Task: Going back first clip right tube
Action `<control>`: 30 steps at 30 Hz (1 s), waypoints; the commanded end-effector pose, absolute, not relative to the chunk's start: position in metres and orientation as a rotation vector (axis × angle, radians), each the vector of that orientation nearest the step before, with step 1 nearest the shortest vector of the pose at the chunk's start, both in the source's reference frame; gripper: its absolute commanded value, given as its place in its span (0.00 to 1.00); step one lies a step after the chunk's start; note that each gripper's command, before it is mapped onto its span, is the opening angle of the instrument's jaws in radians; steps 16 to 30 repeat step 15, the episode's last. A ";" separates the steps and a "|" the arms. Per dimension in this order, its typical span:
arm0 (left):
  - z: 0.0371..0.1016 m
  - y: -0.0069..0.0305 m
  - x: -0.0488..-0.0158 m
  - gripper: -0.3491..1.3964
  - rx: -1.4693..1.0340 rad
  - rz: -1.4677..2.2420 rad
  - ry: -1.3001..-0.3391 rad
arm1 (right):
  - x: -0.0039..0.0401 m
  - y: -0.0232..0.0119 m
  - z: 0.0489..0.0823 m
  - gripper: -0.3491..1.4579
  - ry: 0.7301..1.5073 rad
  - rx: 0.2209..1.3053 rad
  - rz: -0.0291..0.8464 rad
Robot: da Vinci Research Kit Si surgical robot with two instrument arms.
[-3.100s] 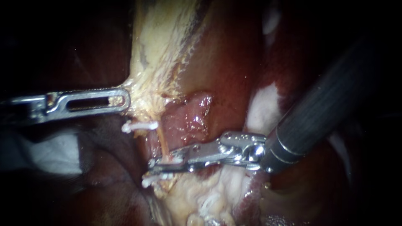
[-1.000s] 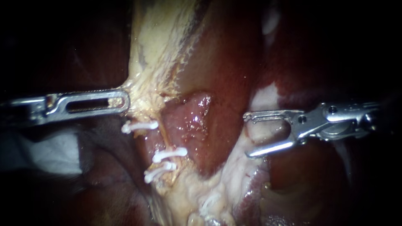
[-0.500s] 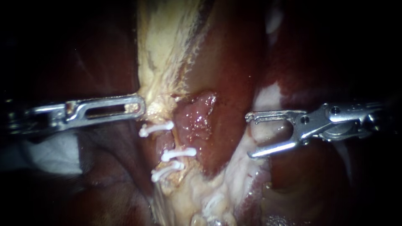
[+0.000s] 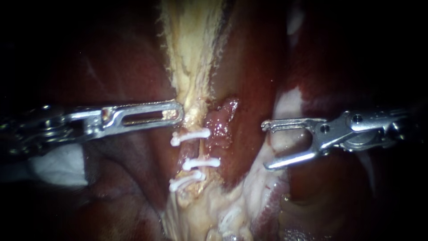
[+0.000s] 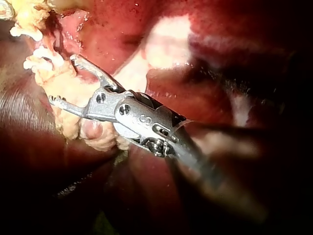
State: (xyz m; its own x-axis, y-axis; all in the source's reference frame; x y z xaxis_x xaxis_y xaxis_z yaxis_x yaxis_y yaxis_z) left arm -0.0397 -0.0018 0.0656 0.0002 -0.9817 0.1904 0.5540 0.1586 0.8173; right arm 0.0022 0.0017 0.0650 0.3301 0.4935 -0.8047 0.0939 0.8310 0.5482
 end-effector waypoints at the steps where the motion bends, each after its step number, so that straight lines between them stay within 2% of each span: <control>1: 0.0657 -0.0019 -0.0397 0.00 0.619 -1.334 -0.887 | 0.0021 0.0018 0.0650 0.52 1.222 0.564 0.280; 30: 0.0659 -0.0019 -0.0397 0.00 0.617 -1.327 -0.885 | 0.0019 0.0018 0.0650 0.52 1.225 0.564 0.280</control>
